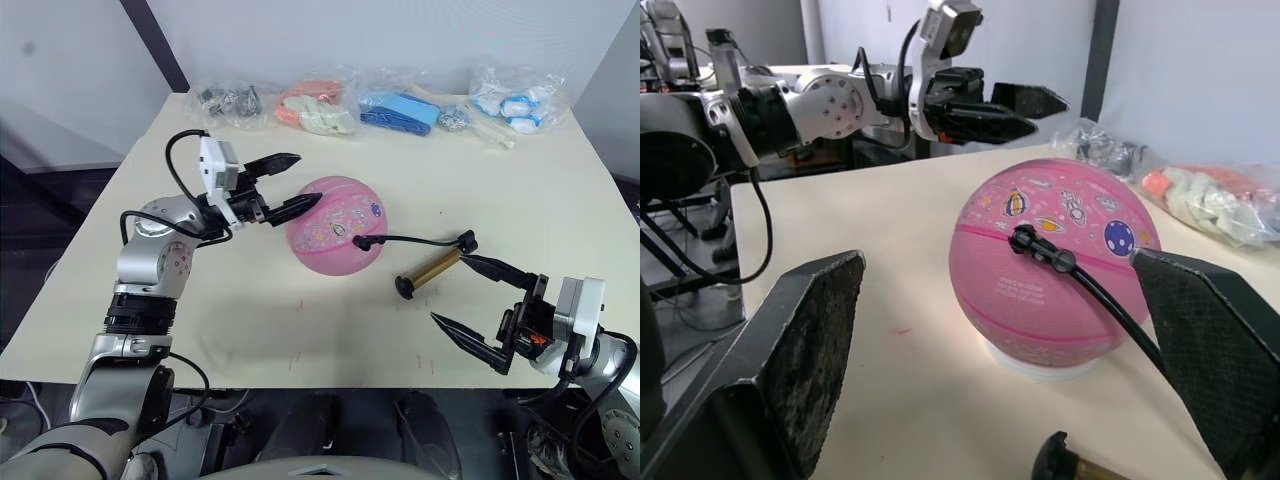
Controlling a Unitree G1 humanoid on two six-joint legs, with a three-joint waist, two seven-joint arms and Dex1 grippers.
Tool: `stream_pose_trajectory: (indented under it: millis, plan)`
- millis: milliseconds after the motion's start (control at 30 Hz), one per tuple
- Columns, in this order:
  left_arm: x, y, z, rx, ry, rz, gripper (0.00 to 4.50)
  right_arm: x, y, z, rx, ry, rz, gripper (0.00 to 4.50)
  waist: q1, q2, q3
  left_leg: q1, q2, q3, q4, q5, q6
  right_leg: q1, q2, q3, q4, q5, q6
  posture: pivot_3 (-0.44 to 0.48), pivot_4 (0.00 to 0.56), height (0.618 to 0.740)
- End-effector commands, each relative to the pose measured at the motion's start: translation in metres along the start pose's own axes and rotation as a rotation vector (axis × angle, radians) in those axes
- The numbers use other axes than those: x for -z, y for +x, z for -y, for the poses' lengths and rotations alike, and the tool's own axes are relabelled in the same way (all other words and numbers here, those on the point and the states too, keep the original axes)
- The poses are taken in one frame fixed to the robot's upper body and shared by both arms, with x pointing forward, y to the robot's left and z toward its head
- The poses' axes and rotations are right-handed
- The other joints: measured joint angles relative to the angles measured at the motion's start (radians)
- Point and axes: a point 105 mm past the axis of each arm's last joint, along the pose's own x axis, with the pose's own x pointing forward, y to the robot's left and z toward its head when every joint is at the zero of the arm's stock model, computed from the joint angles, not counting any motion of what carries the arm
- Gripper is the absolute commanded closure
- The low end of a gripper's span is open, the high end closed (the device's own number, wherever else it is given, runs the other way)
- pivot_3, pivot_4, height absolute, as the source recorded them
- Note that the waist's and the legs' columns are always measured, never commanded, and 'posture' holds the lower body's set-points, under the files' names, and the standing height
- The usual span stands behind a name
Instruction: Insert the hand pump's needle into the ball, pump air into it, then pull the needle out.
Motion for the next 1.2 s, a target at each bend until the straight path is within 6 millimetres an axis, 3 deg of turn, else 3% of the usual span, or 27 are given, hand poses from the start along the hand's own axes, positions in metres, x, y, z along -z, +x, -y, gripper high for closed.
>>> stream_pose_trajectory:
  millis: [33,233,667,1000,1200]
  plan:
    - [-0.01,0.011,0.0,0.009,0.015,-0.004,0.0,-0.011,0.001,-0.002,-0.013,-0.052,0.022,0.02,0.0,0.0,0.0,0.0,0.0,0.0,0.0,0.0,0.0,0.0,0.0,0.0,0.0,0.0,0.0,0.0,0.15,0.736]
    - [-0.006,0.027,0.0,-0.006,0.009,-0.048,0.0,-0.011,0.005,-0.003,-0.018,-0.06,0.031,0.02,0.0,0.0,0.0,0.0,-0.001,0.0,0.002,0.0,0.0,0.0,0.0,0.0,0.001,0.0,0.0,0.0,0.15,0.736]
    - [0.037,0.027,0.01,0.024,-0.006,-0.211,0.0,-0.002,0.02,0.006,0.041,-0.082,-0.039,0.02,-0.001,-0.001,0.0,0.001,-0.001,0.0,0.002,0.0,0.0,0.001,0.0,0.0,0.001,0.0,0.0,0.0,0.15,0.736]
    - [0.052,0.029,0.016,0.032,-0.044,-0.264,0.0,0.011,0.066,0.022,0.086,-0.181,-0.197,0.02,-0.001,-0.001,-0.002,0.002,-0.001,-0.001,0.002,0.0,0.0,0.002,0.0,0.0,0.001,0.0,0.0,0.0,0.15,0.736]
    - [0.058,0.033,0.022,0.047,-0.058,-0.29,0.0,0.019,0.097,0.037,0.048,-0.428,-0.362,0.02,-0.001,-0.001,-0.003,0.003,-0.002,-0.002,0.003,0.0,0.0,0.004,0.0,-0.001,0.001,0.0,0.0,0.0,0.15,0.736]
